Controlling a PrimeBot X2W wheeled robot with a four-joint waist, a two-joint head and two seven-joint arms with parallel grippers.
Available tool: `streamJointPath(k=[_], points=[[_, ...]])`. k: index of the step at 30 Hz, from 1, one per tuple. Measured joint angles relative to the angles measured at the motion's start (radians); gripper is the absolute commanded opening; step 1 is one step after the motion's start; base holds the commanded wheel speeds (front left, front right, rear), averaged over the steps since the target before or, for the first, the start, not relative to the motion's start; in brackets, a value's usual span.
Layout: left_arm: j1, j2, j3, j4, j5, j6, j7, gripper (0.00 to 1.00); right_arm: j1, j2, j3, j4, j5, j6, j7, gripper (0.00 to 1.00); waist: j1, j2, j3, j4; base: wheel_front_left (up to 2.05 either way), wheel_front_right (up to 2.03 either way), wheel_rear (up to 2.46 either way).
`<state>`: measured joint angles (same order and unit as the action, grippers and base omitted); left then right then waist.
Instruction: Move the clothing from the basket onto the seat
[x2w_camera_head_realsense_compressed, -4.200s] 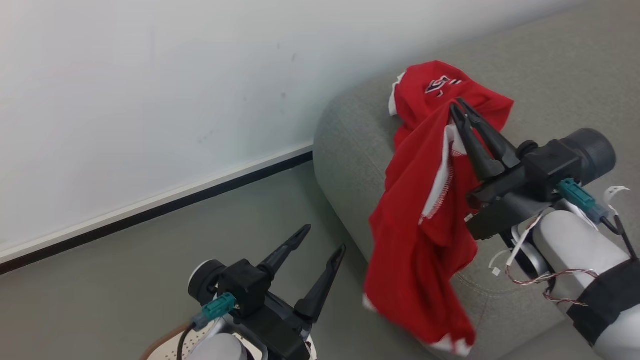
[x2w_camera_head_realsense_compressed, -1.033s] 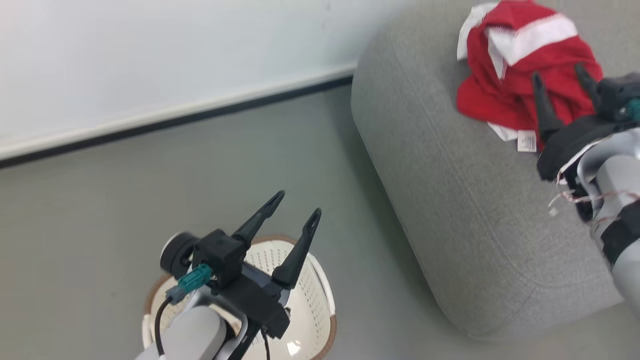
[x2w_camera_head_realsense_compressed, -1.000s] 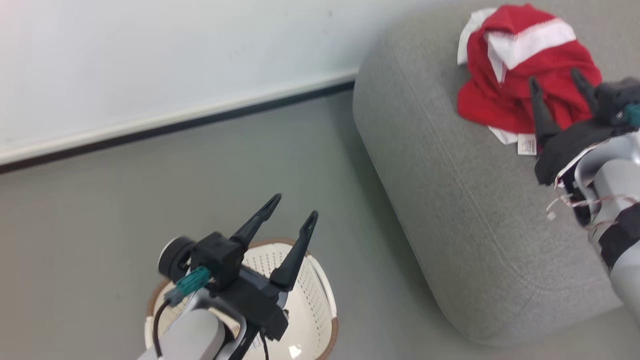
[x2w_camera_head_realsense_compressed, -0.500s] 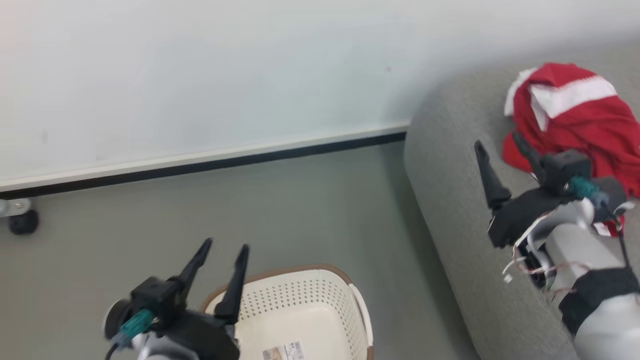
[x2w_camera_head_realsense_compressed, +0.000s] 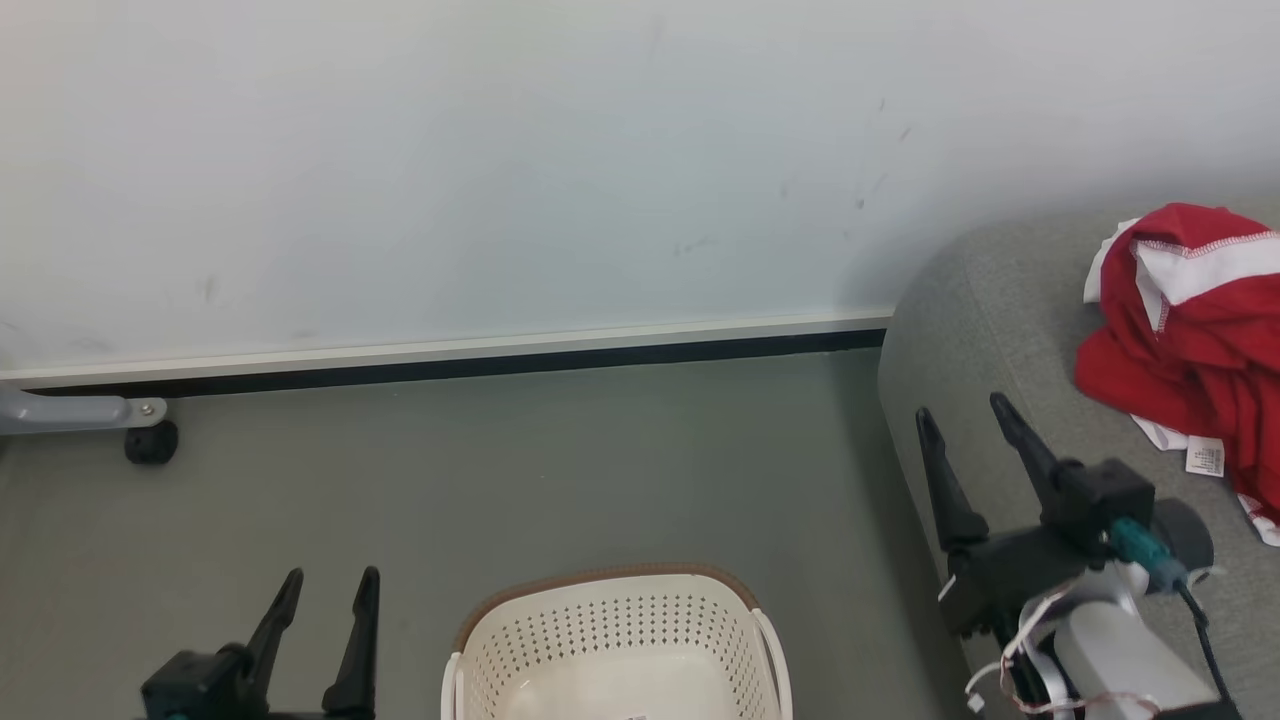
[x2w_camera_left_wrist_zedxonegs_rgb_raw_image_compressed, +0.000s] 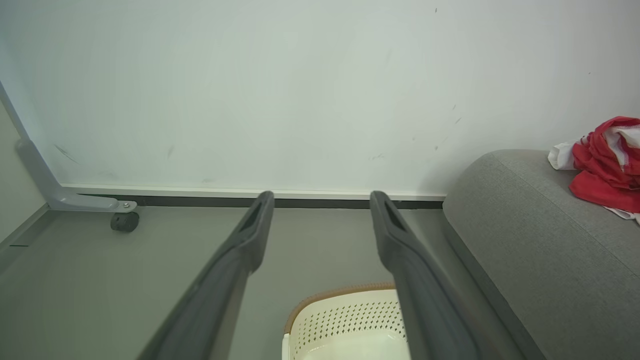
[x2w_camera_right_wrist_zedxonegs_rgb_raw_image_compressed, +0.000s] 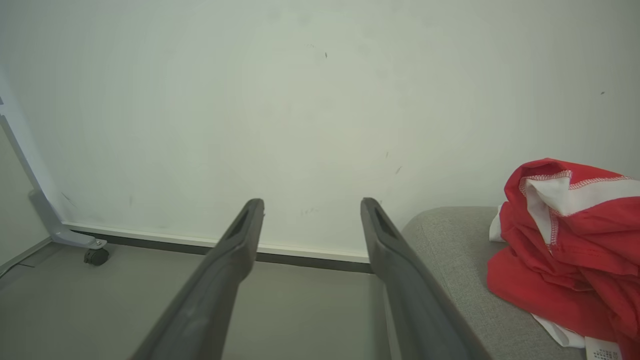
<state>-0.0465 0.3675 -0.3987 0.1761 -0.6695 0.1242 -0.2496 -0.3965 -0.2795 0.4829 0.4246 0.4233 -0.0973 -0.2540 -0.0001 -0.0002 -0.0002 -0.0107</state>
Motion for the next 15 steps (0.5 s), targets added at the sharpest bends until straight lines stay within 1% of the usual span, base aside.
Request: streamJointPath(k=[4, 11, 15], points=[[0.052, -0.001, 0.048, -0.023, 0.012, 0.000, 0.000, 1.00, 0.087, 0.008, -0.014, -0.086, -0.006, -0.010, 0.000, 1.00, 0.0000, 0.0000, -0.009, 0.009, 0.00, 0.00, 0.00], [0.126, -0.031, 0.138, -0.053, 0.071, 0.000, 0.000, 1.00, 0.213, 0.020, -0.038, -0.205, -0.046, -0.025, 0.000, 1.00, 0.0000, 0.0001, -0.008, 0.007, 0.00, 0.00, 0.00], [0.150, -0.048, 0.173, -0.074, 0.104, 0.000, 0.000, 1.00, 0.264, 0.023, -0.066, -0.259, -0.058, -0.026, 0.000, 1.00, 0.0001, 0.0002, -0.002, 0.003, 0.00, 0.00, 0.00]])
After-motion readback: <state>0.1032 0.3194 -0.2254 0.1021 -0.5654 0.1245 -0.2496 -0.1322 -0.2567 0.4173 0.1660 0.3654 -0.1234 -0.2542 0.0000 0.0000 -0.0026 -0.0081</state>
